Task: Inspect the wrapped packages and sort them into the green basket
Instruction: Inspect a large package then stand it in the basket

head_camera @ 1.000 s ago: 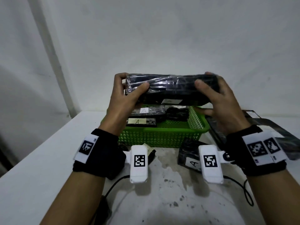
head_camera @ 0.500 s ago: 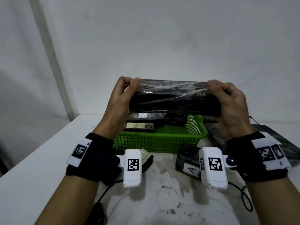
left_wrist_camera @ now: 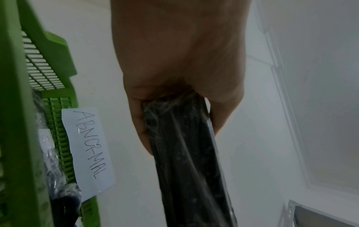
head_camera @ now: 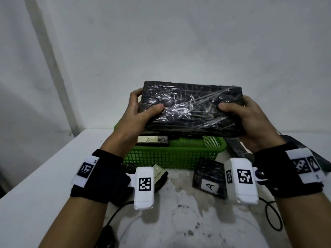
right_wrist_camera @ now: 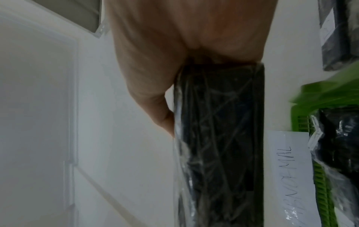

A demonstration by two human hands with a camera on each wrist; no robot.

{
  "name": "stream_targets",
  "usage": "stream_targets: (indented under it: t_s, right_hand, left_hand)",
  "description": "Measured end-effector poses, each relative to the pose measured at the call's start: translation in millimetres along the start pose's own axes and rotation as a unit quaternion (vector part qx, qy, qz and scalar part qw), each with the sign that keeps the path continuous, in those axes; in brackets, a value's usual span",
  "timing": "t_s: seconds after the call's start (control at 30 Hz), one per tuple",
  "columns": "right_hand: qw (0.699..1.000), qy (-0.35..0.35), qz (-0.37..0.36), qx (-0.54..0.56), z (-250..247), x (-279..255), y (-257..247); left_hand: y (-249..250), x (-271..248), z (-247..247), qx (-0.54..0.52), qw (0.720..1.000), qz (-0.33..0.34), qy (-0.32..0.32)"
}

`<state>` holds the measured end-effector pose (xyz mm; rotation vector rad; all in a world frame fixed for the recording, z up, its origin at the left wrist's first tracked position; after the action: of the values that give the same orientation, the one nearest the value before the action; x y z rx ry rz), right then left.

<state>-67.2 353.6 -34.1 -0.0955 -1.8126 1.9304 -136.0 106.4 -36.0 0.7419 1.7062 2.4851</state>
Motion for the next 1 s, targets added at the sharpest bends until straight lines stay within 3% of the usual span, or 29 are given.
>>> stream_targets:
  t_s: [0.13,0.27,0.5,0.73,1.0]
  right_hand:
    - [0.999,-0.001,-0.037,-0.004,0,-4,-8]
    - [0.994,0.005,-0.094,-0.052,2,-6,-9]
    - [0.970,-0.020,-0.104,-0.219,-2,-6,-4]
    - [0.987,-0.001,-0.097,-0.129,14,-17,-4]
    - [0.982,0.092,-0.123,-0.114,13,-12,2]
  left_hand:
    - [0,0,0,0.015,1.000,0.012,0.016]
    - [2,-1,2,0.134,0.990,0.035,0.040]
    - [5,-1,4,0.022,0.996,0.002,0.083]
    - [-8,2,7,0.049,0.989,0.103,0.097]
    - [-8,-1,16,0.075,0.982,0.159,0.063]
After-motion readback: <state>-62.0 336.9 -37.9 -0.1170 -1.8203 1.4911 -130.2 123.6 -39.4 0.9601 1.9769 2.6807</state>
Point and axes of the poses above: each hand's wrist, its own x-axis towards the middle knuckle, its own z-axis out of the palm, y = z × x, the point moved 2 cm from there along x, towards the middle knuckle, and after that the axes turned 14 degrees about -x, right-handed, at the moved point
